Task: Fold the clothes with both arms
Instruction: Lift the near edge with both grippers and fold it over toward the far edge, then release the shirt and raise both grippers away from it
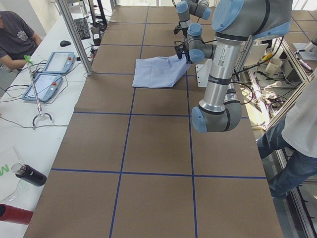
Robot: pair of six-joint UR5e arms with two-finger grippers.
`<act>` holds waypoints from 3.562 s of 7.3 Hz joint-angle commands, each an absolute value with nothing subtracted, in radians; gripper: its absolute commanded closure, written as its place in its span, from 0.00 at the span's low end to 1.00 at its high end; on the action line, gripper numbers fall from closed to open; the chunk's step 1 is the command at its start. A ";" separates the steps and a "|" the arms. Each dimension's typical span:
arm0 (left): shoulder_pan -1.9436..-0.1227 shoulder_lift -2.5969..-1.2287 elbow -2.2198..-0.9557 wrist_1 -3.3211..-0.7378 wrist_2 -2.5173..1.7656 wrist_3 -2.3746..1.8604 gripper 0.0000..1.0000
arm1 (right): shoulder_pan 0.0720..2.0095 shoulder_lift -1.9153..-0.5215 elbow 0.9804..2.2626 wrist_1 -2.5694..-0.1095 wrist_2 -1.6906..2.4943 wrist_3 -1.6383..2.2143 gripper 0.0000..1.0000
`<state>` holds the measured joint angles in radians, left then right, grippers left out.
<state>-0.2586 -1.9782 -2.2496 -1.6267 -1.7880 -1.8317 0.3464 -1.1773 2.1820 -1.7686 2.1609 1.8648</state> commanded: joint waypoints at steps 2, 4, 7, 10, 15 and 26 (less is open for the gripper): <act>-0.332 -2.053 -2.159 -1.617 -1.779 -1.758 1.00 | 0.529 -1.082 2.090 -1.767 2.161 1.826 1.00; -0.453 -2.079 -2.053 -1.704 -1.789 -1.689 1.00 | 0.636 -0.976 1.957 -1.766 2.160 1.751 1.00; -0.612 -2.106 -1.940 -1.779 -1.821 -1.595 1.00 | 0.739 -0.856 1.722 -1.720 2.161 1.640 1.00; -0.632 -2.195 -1.653 -2.029 -1.836 -1.597 1.00 | 0.772 -0.792 1.509 -1.537 2.163 1.635 1.00; -0.655 -2.195 -1.603 -2.063 -1.836 -1.583 1.00 | 0.779 -0.747 1.355 -1.450 2.161 1.611 0.70; -1.045 -1.989 -1.756 -1.867 -2.133 -1.040 0.00 | 1.045 -0.975 1.564 -1.594 2.169 0.924 0.00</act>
